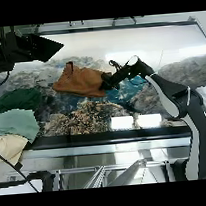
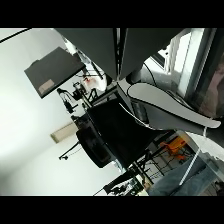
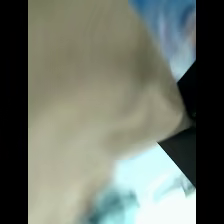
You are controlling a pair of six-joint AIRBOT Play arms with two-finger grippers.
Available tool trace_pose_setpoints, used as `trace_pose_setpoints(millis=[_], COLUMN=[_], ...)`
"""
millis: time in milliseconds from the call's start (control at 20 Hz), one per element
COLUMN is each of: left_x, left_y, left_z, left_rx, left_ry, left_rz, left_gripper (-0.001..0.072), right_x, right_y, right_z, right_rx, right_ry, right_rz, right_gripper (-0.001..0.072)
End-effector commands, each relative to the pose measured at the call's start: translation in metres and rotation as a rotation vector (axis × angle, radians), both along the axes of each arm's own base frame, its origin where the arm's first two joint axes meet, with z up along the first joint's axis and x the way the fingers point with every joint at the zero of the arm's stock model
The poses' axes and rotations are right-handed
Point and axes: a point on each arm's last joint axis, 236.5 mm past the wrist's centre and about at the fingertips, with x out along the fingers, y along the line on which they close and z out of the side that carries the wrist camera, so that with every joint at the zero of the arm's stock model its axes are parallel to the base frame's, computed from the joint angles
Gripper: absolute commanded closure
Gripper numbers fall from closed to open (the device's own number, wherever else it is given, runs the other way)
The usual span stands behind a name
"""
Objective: Fold the shirts.
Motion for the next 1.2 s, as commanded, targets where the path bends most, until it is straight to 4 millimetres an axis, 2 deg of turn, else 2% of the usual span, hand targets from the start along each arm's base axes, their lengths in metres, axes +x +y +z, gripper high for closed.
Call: trace_pose_setpoints(millis=[0,100,150,200,250,350,550,650,750,800,850,900,1050,1150], left_x=[-0.002,-0.005,-0.007,-0.009,-0.01,-0.017,-0.043,-0.05,-0.051,-0.05,-0.05,-0.049,-0.046,-0.043], left_y=[0.0,0.0,0.0,-0.001,-0.003,-0.009,-0.026,-0.033,-0.037,-0.037,-0.037,-0.037,-0.034,-0.031], left_z=[0.0,0.0,0.0,0.0,0.0,0.0,-0.001,-0.002,-0.002,-0.002,-0.002,-0.002,-0.002,-0.002], left_rx=[-0.001,-0.001,0.0,0.0,0.0,0.0,0.003,0.008,0.007,0.007,0.007,0.007,0.007,0.007], left_ry=[0.0,-0.001,-0.001,-0.001,-0.001,-0.002,-0.006,-0.005,-0.005,-0.005,-0.005,-0.005,-0.005,-0.005], left_rz=[-0.01,-0.023,-0.029,-0.037,-0.045,-0.073,-0.185,-0.216,-0.219,-0.215,-0.215,-0.211,-0.199,-0.185], left_gripper=[0.0702,0.0702,0.0702,0.0702,0.0702,0.0702,0.0702,0.0703,0.0702,0.0702,0.0702,0.0702,0.0702,0.0702], right_x=[-0.012,-0.024,-0.028,-0.031,-0.035,-0.044,-0.086,-0.107,-0.11,-0.109,-0.106,-0.105,-0.111,-0.093], right_y=[0.015,0.006,0.001,-0.003,-0.006,-0.015,-0.028,-0.035,-0.044,-0.05,-0.056,-0.063,-0.089,-0.113], right_z=[0.084,0.118,0.127,0.127,0.117,0.079,0.023,0.005,-0.004,-0.008,-0.011,-0.012,-0.006,-0.008], right_rx=[0.239,0.267,0.275,0.268,0.231,0.112,0.054,0.033,0.005,-0.009,-0.02,-0.025,-0.06,-0.123], right_ry=[-0.077,-0.123,-0.14,-0.145,-0.124,-0.017,0.2,0.271,0.285,0.286,0.283,0.285,0.239,0.122], right_rz=[0.074,0.132,0.151,0.172,0.184,0.166,0.165,0.141,0.062,0.017,-0.023,-0.05,-0.095,-0.232], right_gripper=[0.0684,0.0684,0.0684,0.0683,0.0684,0.0684,0.0684,0.0684,0.0676,0.0544,0.0193,0.0024,0.0024,0.0024])
